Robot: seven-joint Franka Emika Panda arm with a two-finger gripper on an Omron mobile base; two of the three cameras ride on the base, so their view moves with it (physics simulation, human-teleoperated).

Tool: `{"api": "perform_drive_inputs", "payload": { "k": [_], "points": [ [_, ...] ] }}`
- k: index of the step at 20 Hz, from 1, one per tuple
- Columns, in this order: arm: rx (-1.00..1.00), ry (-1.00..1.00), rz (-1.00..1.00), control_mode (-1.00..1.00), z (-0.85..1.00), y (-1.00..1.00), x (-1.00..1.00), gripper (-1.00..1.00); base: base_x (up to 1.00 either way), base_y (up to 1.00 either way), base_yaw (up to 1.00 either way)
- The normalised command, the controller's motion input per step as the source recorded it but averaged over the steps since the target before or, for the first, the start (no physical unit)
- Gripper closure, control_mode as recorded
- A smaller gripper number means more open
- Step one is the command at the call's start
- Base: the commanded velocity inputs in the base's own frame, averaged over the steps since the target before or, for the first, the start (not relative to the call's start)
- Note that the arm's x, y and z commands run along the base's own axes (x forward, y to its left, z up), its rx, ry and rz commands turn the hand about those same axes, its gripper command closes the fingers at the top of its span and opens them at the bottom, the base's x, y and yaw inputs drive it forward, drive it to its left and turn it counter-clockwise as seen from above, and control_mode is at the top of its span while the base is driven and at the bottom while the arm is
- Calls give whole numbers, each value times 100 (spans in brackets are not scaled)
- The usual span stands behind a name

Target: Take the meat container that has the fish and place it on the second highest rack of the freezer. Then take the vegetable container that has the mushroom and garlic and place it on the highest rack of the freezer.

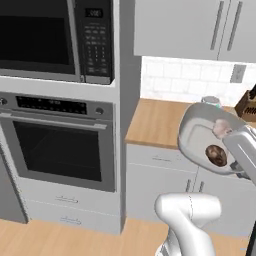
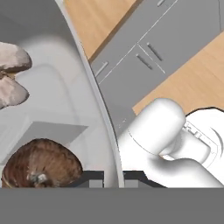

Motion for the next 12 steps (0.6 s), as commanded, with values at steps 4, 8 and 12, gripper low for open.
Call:
{"api": "perform_drive_inputs", "payload": {
  "k": [4,8,12],
  "points": [
    [0,0,0,100,0,0,0,100,-4,100,15],
    [0,0,0,100,0,0,0,100,0,100,16],
    [0,0,0,100,0,0,0,100,0,100,17]
  ]
}}
